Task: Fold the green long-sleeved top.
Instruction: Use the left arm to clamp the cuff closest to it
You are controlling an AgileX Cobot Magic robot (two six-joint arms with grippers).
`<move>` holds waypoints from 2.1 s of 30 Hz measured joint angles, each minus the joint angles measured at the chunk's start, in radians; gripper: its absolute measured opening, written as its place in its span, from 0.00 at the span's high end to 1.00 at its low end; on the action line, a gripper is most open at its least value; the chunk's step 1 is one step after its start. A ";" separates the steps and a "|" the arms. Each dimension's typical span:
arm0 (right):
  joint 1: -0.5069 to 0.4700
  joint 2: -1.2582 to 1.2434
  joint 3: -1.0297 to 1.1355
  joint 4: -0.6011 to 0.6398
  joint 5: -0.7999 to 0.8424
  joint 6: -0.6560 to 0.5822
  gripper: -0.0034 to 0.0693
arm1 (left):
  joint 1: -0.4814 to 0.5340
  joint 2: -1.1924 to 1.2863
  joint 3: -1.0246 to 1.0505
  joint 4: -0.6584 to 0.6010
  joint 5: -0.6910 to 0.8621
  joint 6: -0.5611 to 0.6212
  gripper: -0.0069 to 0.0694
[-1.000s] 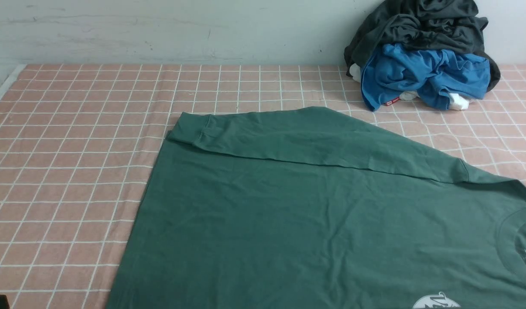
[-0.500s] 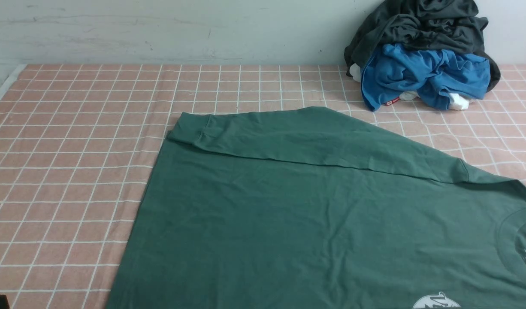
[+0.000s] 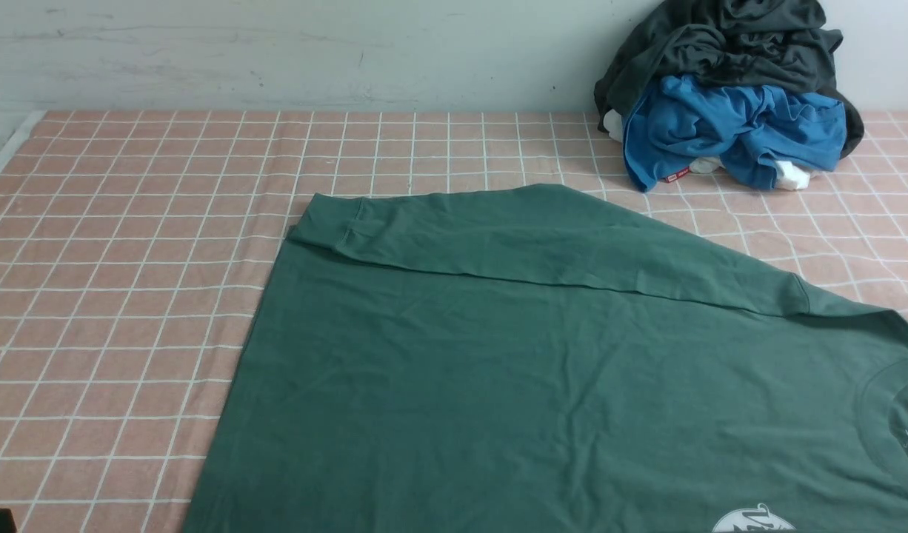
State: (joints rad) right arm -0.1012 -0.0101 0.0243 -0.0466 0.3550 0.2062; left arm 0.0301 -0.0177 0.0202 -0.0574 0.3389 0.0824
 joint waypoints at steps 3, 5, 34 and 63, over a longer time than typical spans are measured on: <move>0.000 0.000 0.000 0.000 0.000 0.000 0.97 | 0.000 0.000 0.000 0.000 0.000 0.000 0.91; 0.000 0.000 0.000 0.000 0.000 0.000 0.97 | 0.000 0.000 0.000 0.000 0.000 0.000 0.91; 0.000 0.000 0.000 0.000 0.000 0.000 0.97 | 0.000 0.000 0.000 0.008 -0.001 0.000 0.91; 0.000 0.000 0.000 0.769 -0.002 0.201 0.97 | 0.000 0.000 0.009 -0.840 -0.070 -0.242 0.91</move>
State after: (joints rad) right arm -0.1012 -0.0101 0.0242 0.7224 0.3533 0.4074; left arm 0.0301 -0.0177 0.0293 -0.8979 0.2693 -0.1593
